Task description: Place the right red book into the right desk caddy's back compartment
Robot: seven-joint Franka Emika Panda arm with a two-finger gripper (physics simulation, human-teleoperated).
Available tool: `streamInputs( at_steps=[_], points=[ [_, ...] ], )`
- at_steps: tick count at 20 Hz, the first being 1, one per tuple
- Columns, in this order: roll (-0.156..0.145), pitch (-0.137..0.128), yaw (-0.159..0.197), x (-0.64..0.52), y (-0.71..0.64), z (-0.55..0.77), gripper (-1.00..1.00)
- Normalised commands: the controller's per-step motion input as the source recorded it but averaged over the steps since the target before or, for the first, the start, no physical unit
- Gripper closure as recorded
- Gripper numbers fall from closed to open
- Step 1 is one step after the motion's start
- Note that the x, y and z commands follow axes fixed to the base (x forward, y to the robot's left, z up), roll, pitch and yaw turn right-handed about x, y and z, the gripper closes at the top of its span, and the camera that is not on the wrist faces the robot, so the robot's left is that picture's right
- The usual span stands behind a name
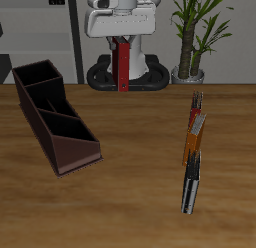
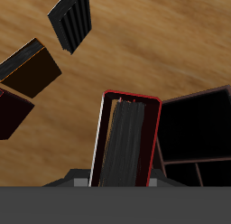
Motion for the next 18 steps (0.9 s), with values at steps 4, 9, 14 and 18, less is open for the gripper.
streamInputs(
  at_steps=[4, 9, 14, 18],
  points=[
    [-0.006, -0.01, 0.072, -0.24, -0.09, -0.02, 1.0],
    [-0.001, -0.015, 0.069, -0.18, -0.11, 0.01, 1.0],
    [-0.003, -0.001, 0.072, -0.18, -0.16, -0.05, 1.0],
    [-0.025, -0.001, 0.052, -0.17, -0.19, -0.03, 1.0]
  ],
)
